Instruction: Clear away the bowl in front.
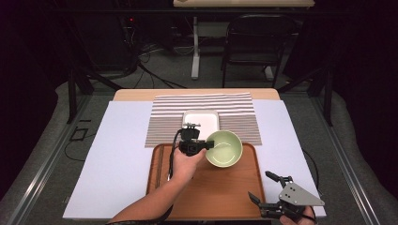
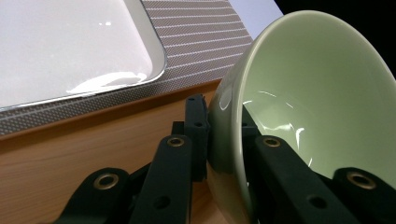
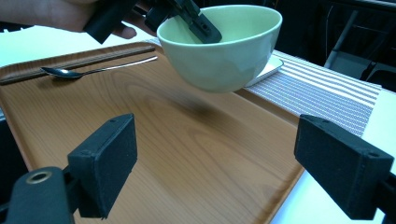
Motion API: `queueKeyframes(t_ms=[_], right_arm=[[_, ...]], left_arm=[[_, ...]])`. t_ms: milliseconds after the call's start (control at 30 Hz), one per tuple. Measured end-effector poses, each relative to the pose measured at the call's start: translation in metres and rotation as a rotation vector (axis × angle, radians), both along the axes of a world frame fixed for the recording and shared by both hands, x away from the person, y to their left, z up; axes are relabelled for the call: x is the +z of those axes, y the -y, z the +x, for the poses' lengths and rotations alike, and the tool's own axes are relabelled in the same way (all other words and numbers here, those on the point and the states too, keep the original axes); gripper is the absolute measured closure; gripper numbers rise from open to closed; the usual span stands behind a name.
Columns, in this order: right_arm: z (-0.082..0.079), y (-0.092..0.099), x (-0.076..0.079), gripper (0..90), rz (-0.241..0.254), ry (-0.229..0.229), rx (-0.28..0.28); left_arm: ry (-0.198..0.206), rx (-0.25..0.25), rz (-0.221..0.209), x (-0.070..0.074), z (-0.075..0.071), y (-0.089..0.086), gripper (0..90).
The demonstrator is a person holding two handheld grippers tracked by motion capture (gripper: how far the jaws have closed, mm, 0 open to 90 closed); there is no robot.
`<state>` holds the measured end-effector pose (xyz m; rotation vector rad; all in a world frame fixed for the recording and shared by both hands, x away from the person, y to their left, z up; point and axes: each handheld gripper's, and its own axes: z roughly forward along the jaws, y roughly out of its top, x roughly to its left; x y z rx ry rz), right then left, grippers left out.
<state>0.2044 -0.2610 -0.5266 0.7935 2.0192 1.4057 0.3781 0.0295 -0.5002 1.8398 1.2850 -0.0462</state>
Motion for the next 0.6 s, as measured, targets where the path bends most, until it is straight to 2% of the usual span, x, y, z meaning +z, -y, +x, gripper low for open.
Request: queueKeyframes(t_ms=[600], right_arm=[[0.000,-0.001,0.000,13.1,-0.001,0.010,0.013]], left_arm=[[-0.031,-0.053,0.000,-0.014,-0.013,0.020,81.8]])
